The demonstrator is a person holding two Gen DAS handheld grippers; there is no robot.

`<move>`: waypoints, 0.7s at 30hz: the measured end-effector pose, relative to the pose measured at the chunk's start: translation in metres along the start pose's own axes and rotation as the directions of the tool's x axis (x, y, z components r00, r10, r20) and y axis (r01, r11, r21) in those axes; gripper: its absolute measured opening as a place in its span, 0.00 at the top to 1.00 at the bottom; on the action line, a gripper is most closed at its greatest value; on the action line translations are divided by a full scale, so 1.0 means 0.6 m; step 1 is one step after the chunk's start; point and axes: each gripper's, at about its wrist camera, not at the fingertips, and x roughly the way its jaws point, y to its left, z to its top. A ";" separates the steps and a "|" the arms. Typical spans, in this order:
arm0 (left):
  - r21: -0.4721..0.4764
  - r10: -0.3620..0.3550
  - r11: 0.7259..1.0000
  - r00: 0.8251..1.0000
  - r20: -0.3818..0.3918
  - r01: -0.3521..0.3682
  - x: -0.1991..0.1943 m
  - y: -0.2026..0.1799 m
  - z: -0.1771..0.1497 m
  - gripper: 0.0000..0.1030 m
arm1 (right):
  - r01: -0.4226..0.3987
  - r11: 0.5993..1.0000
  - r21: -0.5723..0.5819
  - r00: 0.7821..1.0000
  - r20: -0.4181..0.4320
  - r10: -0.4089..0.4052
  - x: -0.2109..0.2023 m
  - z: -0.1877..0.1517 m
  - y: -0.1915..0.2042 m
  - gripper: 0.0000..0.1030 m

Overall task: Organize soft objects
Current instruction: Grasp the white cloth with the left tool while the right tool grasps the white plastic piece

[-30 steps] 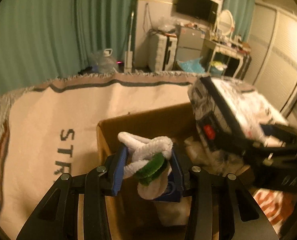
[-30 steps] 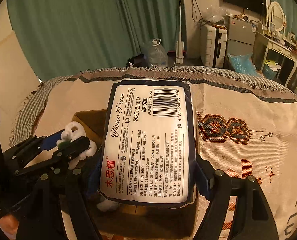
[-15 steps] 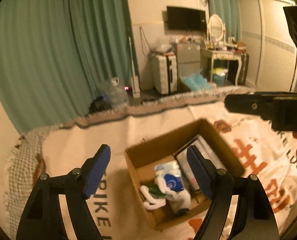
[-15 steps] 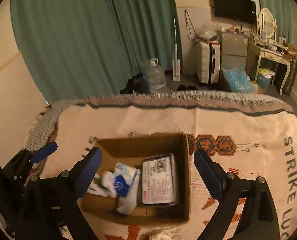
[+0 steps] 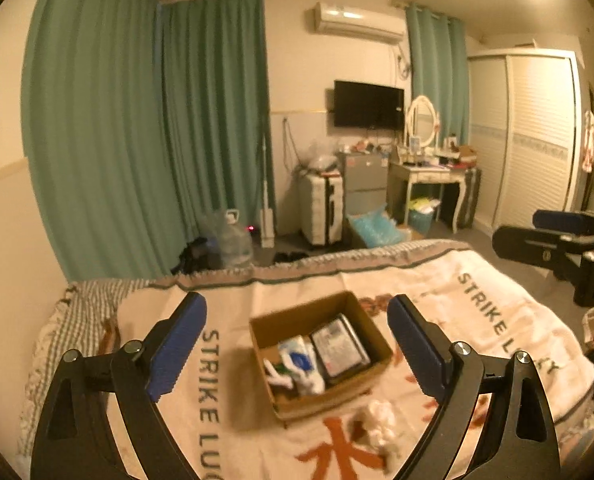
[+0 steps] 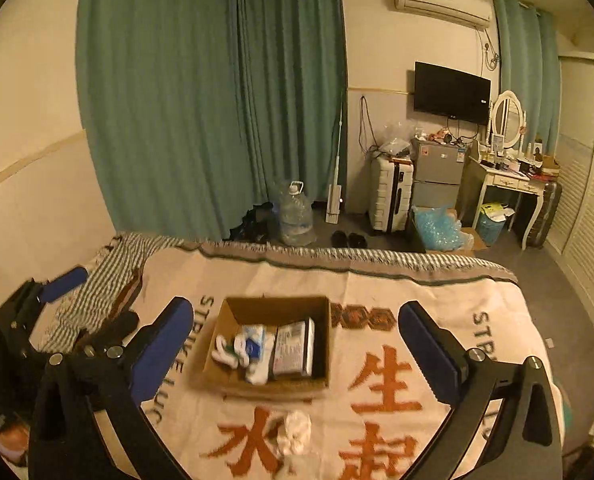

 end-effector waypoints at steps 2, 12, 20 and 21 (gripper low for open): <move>-0.012 -0.005 1.000 1.000 -0.021 0.005 -0.006 -0.003 -0.018 0.10 | 0.004 1.000 -0.001 1.000 -0.010 -0.004 -0.025 -0.025 -0.002 0.00; -0.049 -0.005 0.999 0.973 -0.233 -0.007 0.068 -0.029 -0.198 0.10 | 0.003 1.000 0.017 0.982 -0.189 0.000 0.034 -0.232 -0.029 0.00; -0.015 0.041 0.999 0.925 -0.378 -0.051 0.163 -0.047 -0.325 0.10 | -0.049 0.997 0.063 0.926 -0.371 0.069 0.202 -0.399 -0.038 0.00; -0.015 0.038 0.999 0.920 -0.389 -0.048 0.169 -0.046 -0.335 0.10 | -0.045 0.996 0.080 0.918 -0.391 0.072 0.219 -0.414 -0.041 0.00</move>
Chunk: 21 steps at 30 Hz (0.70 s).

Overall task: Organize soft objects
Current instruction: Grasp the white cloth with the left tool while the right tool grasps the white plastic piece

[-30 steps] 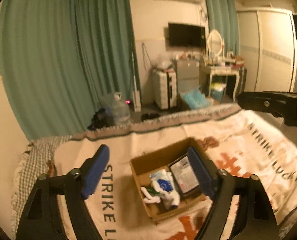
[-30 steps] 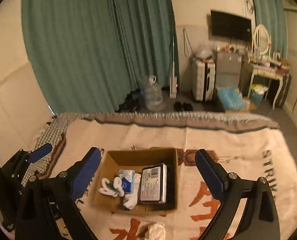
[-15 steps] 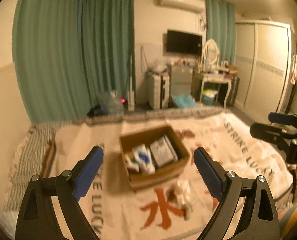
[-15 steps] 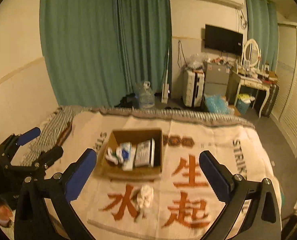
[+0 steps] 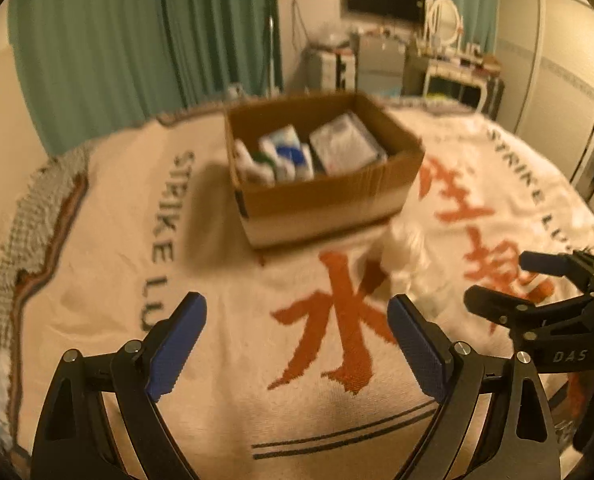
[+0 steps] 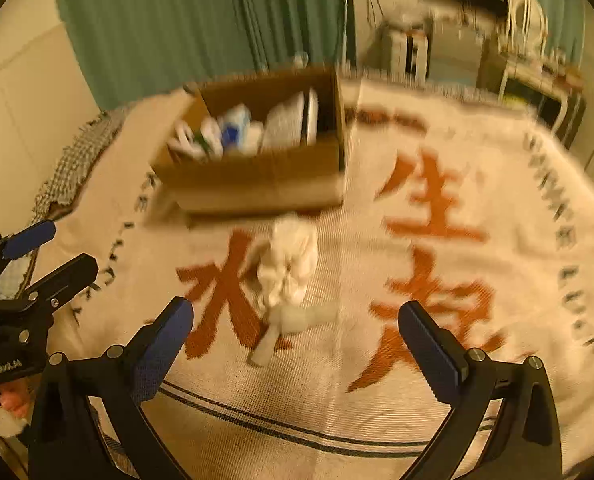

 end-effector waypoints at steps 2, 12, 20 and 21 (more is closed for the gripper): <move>0.002 0.002 1.000 1.000 -0.030 -0.002 0.032 -0.001 -0.012 0.10 | -0.010 1.000 0.024 0.999 -0.034 0.011 0.041 -0.014 -0.009 0.01; -0.029 0.004 1.000 0.992 -0.124 -0.007 0.106 0.003 -0.031 0.10 | 0.002 1.000 -0.022 0.993 -0.122 -0.005 0.148 -0.034 -0.009 0.31; -0.047 -0.011 0.999 0.990 -0.138 0.005 0.105 -0.014 -0.024 0.10 | -0.041 0.998 -0.038 0.992 -0.117 0.036 0.145 -0.036 -0.008 0.65; -0.046 -0.013 0.999 0.991 -0.136 0.006 0.104 -0.016 -0.022 0.10 | -0.033 0.998 -0.048 0.993 -0.114 0.027 0.140 -0.038 -0.004 0.65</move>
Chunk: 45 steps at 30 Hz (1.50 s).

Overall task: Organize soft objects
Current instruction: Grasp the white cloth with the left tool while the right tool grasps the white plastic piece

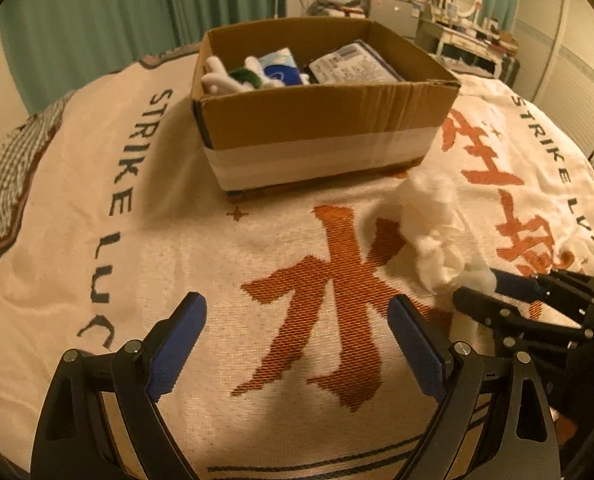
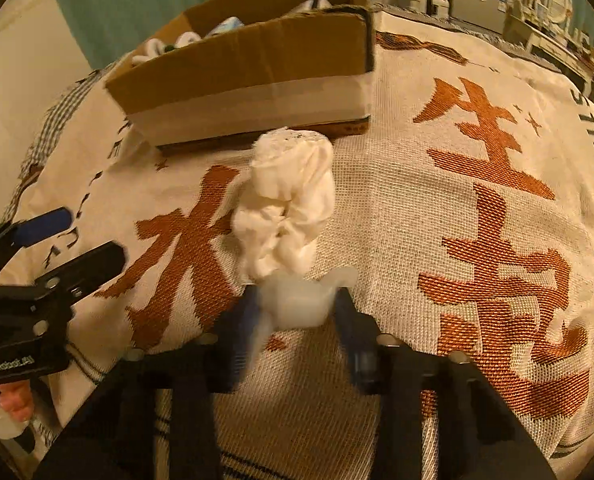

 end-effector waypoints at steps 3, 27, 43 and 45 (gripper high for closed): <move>0.001 -0.006 1.000 1.000 0.007 0.006 -0.008 -0.014 0.004 0.10 | -0.005 1.000 -0.003 1.000 0.016 0.005 -0.016 -0.005 0.001 0.68; -0.028 -0.111 0.993 0.994 -0.012 0.111 0.106 -0.141 0.065 0.37 | 0.073 0.985 0.157 0.990 0.112 -0.091 -0.052 0.034 -0.172 0.69; -0.040 -0.158 0.987 0.987 -0.012 0.157 0.067 -0.117 0.062 0.79 | 0.064 0.981 0.182 0.990 0.109 -0.085 -0.054 0.045 -0.170 0.69; -0.036 -0.157 0.987 0.988 0.011 0.157 0.039 -0.109 0.064 0.79 | 0.066 0.981 0.182 0.989 0.121 -0.089 -0.075 0.044 -0.160 0.69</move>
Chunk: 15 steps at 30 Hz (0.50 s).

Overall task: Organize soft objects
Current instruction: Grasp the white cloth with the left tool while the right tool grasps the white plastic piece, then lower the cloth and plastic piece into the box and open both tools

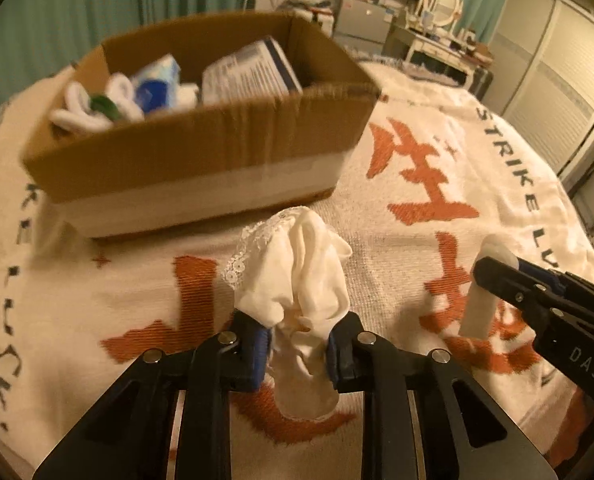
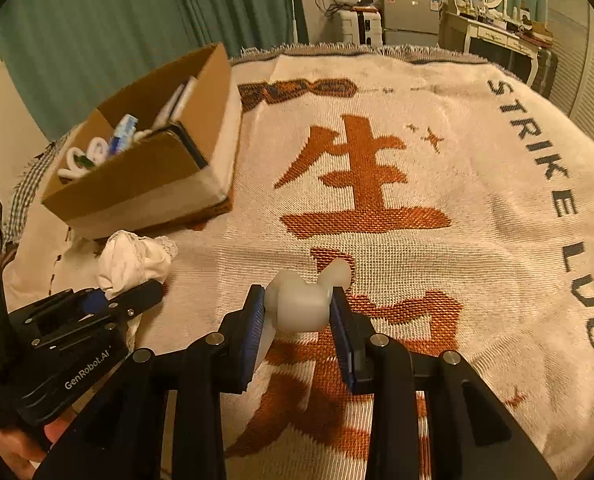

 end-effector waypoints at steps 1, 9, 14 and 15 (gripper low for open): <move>0.001 -0.004 1.000 1.000 0.016 0.004 -0.017 0.002 0.000 0.79 | -0.002 1.000 0.000 1.000 0.007 0.002 -0.013 0.000 0.005 0.69; 0.016 -0.012 1.000 0.994 0.105 0.010 -0.144 0.029 0.014 0.79 | -0.001 1.000 -0.007 0.997 0.082 0.001 -0.125 0.005 0.057 0.69; 0.020 -0.009 1.000 0.984 0.179 0.006 -0.226 0.058 0.047 0.79 | 0.036 0.997 -0.069 0.988 0.156 -0.025 -0.194 0.031 0.119 0.69; 0.024 -0.007 1.000 0.981 0.194 0.002 -0.238 0.063 0.055 0.79 | 0.035 0.996 -0.080 0.985 0.170 -0.021 -0.206 0.039 0.130 0.69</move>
